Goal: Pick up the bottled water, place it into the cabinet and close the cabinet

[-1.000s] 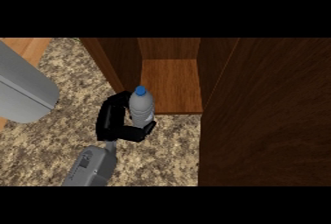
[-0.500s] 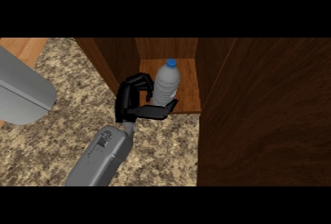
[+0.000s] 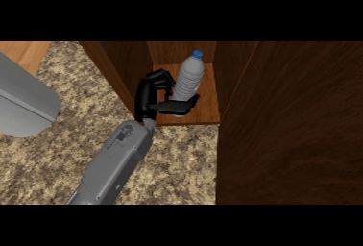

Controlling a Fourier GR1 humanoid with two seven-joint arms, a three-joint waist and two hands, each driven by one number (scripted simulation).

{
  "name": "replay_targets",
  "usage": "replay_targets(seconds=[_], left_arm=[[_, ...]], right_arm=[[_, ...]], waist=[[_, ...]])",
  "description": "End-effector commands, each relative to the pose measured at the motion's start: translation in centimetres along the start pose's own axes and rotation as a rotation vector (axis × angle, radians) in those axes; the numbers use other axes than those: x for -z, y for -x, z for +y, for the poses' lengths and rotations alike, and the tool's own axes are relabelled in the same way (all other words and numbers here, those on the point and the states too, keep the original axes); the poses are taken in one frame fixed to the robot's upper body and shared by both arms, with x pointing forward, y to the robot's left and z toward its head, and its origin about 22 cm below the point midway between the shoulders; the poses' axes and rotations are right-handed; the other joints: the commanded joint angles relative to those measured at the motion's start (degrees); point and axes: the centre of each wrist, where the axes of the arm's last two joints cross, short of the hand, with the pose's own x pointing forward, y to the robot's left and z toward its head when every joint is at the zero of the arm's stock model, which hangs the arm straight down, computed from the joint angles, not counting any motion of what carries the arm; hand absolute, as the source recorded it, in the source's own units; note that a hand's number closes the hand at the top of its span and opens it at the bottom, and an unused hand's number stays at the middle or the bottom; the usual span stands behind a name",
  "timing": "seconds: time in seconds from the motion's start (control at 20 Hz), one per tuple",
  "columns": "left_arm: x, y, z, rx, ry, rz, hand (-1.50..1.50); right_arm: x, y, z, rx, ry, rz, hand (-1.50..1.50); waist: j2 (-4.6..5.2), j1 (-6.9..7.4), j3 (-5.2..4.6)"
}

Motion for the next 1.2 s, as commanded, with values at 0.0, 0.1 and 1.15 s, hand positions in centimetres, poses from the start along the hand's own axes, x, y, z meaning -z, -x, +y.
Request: replay_targets(seconds=[0.0,0.1,1.15], left_arm=[[1.8,0.4,0.1,-0.016,-0.037,0.037,1.5],[2.1,0.0,0.1,-0.002,-0.043,0.024,1.5],[7.5,-2.3,0.5,0.235,-0.104,-0.025,-1.5]], right_arm=[[0.1,-2.1,2.0,0.065,-0.038,-0.077,-1.5],[0.3,-3.5,3.7,0.066,-0.038,-0.082,-1.5],[1.0,-1.7,1.7,0.063,-0.089,-0.088,-1.5]], waist=[[0.22,-1.61,-0.02],[-0.03,-0.86,-0.04],[1.21,-3.07,-0.04]])
